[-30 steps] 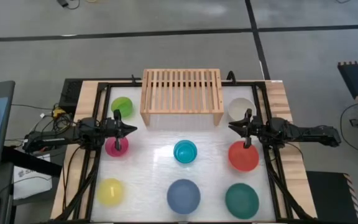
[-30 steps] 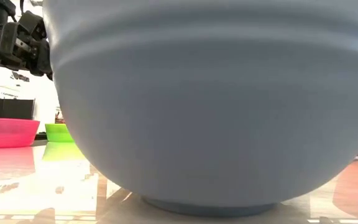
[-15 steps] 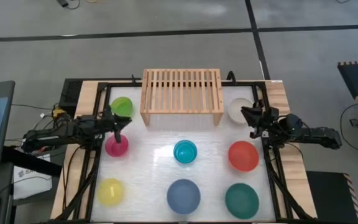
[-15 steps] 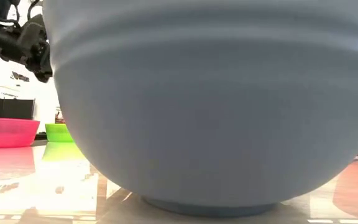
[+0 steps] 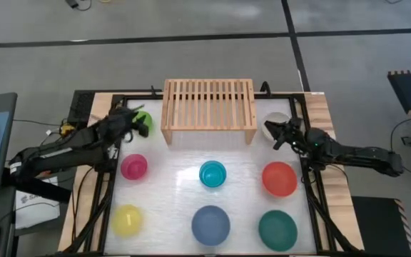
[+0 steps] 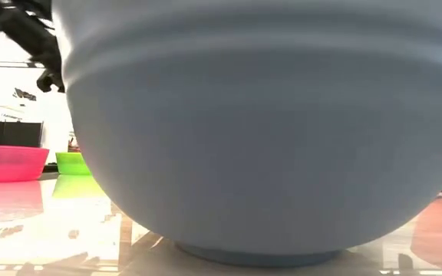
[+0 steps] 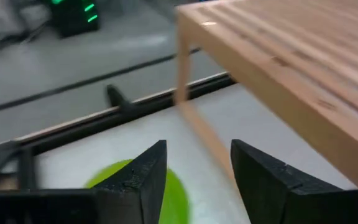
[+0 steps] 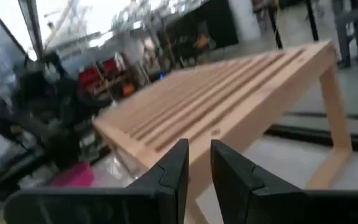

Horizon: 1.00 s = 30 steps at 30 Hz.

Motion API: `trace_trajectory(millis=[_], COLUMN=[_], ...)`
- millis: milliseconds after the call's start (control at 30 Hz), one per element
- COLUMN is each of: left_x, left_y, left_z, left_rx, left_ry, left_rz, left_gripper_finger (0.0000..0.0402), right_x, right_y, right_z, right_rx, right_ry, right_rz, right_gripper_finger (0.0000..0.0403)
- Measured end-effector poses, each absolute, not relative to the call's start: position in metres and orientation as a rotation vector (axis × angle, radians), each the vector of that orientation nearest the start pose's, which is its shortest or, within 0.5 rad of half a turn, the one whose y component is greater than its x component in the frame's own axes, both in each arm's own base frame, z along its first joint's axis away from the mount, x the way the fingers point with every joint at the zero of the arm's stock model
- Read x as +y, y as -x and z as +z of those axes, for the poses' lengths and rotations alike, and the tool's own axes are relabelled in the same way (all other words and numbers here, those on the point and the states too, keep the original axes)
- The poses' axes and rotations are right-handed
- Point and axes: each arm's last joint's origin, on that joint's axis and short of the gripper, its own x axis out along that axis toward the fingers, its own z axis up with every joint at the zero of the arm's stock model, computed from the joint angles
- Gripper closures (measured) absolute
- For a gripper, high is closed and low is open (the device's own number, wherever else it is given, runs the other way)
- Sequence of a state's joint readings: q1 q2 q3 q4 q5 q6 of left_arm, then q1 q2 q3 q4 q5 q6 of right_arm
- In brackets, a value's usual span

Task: Place and stack bowls onto a shelf
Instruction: Put the transparent green bowl on the shelf

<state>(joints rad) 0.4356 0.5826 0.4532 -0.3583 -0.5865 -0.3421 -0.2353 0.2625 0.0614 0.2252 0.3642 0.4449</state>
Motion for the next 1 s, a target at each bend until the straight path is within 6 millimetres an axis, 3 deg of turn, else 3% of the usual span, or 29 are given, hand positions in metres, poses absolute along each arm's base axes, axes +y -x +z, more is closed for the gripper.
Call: trace_trajectory(millis=[100,233,467,633,1000], left_x=[0.096,0.129,0.169,0.177,0.186], left_y=[-0.123,-0.128,-0.113,-0.117,-0.126], left_z=[0.239,0.232,0.205,0.208,0.196], left_rx=[0.468,0.643,0.796,0.743,0.721], left_ry=[0.296,0.379,0.564,0.590,0.572], left_rz=[1.136,1.181,1.228,1.226,1.391], left_gripper_finger=[0.0231,0.0230,0.0230,0.0230,0.0230], right_x=[-0.039,-0.039,-0.040,-0.047,-0.052], right_y=[-0.113,-0.121,-0.128,-0.128,-0.132], right_z=[0.186,0.189,0.185,0.182,0.175], right_rx=[-0.087,-0.008,0.070,0.085,0.141], right_ry=[-0.429,-0.408,-0.402,-0.402,-0.428], right_rz=[-0.551,-0.463,-0.427,-0.476,-0.470], right_gripper_finger=[0.0305,0.0282,0.0193,0.0160,0.0163])
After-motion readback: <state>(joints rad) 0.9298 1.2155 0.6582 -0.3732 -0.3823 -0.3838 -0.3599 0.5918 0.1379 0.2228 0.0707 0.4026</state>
